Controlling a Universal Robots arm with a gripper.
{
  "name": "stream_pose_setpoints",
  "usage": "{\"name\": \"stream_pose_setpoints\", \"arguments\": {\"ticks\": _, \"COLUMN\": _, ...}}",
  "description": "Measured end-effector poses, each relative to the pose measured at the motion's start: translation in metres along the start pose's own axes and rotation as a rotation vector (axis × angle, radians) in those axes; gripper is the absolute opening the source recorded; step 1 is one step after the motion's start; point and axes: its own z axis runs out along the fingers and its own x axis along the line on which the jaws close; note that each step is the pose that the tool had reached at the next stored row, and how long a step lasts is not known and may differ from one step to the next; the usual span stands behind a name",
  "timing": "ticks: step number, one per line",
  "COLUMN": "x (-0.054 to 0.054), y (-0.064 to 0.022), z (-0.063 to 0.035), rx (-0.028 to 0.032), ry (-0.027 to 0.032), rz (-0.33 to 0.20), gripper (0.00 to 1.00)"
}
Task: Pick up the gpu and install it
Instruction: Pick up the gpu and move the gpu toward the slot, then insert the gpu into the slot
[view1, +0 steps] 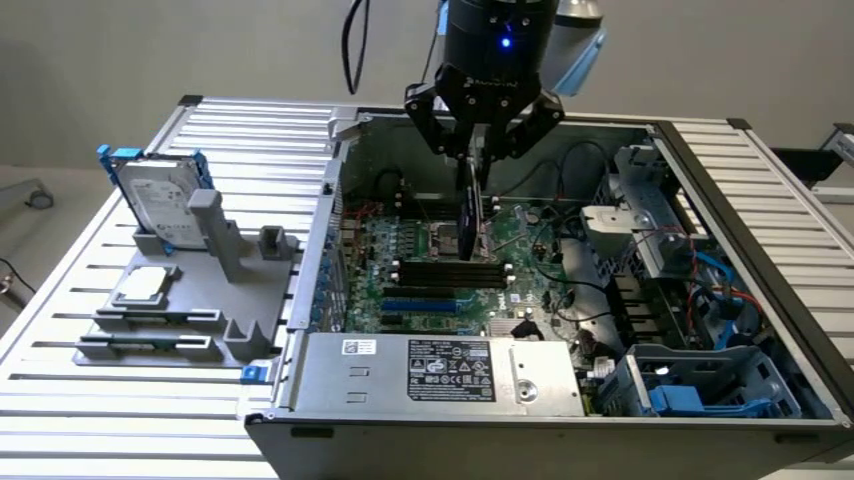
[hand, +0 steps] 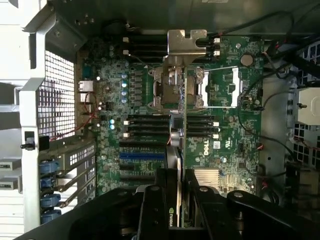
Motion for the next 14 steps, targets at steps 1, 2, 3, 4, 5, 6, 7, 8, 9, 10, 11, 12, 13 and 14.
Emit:
{"name": "stream_pose_setpoints", "arguments": {"ticks": 1, "x": 0.0000, "y": 0.0000, "z": 0.0000, "rx": 0.0000, "ry": 0.0000, "rz": 0.000, "gripper": 0.26}}
{"name": "stream_pose_setpoints", "arguments": {"ticks": 2, "x": 0.0000, "y": 0.0000, "z": 0.0000, "rx": 0.0000, "ry": 0.0000, "rz": 0.000, "gripper": 0.26}}
{"name": "stream_pose_setpoints", "arguments": {"ticks": 3, "x": 0.0000, "y": 0.0000, "z": 0.0000, "rx": 0.0000, "ry": 0.0000, "rz": 0.000, "gripper": 0.26}}
{"name": "stream_pose_setpoints", "arguments": {"ticks": 4, "x": 0.0000, "y": 0.0000, "z": 0.0000, "rx": 0.0000, "ry": 0.0000, "rz": 0.000, "gripper": 0.26}}
{"name": "stream_pose_setpoints", "arguments": {"ticks": 5, "x": 0.0000, "y": 0.0000, "z": 0.0000, "rx": 0.0001, "ry": 0.0001, "rz": 0.000, "gripper": 0.26}}
{"name": "stream_pose_setpoints", "arguments": {"ticks": 6, "x": 0.0000, "y": 0.0000, "z": 0.0000, "rx": 0.0001, "ry": 0.0000, "rz": 0.000, "gripper": 0.26}}
{"name": "stream_pose_setpoints", "arguments": {"ticks": 7, "x": 0.0000, "y": 0.0000, "z": 0.0000, "rx": 0.0001, "ry": 0.0001, "rz": 0.000, "gripper": 0.26}}
{"name": "stream_pose_setpoints", "arguments": {"ticks": 8, "x": 0.0000, "y": 0.0000, "z": 0.0000, "rx": 0.0001, "ry": 0.0001, "rz": 0.000, "gripper": 0.26}}
{"name": "stream_pose_setpoints", "arguments": {"ticks": 9, "x": 0.0000, "y": 0.0000, "z": 0.0000, "rx": 0.0001, "ry": 0.0000, "rz": 0.000, "gripper": 0.26}}
{"name": "stream_pose_setpoints", "arguments": {"ticks": 10, "x": 0.0000, "y": 0.0000, "z": 0.0000, "rx": 0.0001, "ry": 0.0000, "rz": 0.000, "gripper": 0.26}}
{"name": "stream_pose_setpoints", "arguments": {"ticks": 11, "x": 0.0000, "y": 0.0000, "z": 0.0000, "rx": 0.0001, "ry": 0.0001, "rz": 0.000, "gripper": 0.26}}
{"name": "stream_pose_setpoints", "arguments": {"ticks": 12, "x": 0.0000, "y": 0.0000, "z": 0.0000, "rx": 0.0001, "ry": 0.0001, "rz": 0.000, "gripper": 0.26}}
{"name": "stream_pose_setpoints", "arguments": {"ticks": 13, "x": 0.0000, "y": 0.0000, "z": 0.0000, "rx": 0.0001, "ry": 0.0000, "rz": 0.000, "gripper": 0.26}}
{"name": "stream_pose_setpoints", "arguments": {"ticks": 14, "x": 0.0000, "y": 0.0000, "z": 0.0000, "rx": 0.0001, "ry": 0.0001, "rz": 0.000, "gripper": 0.26}}
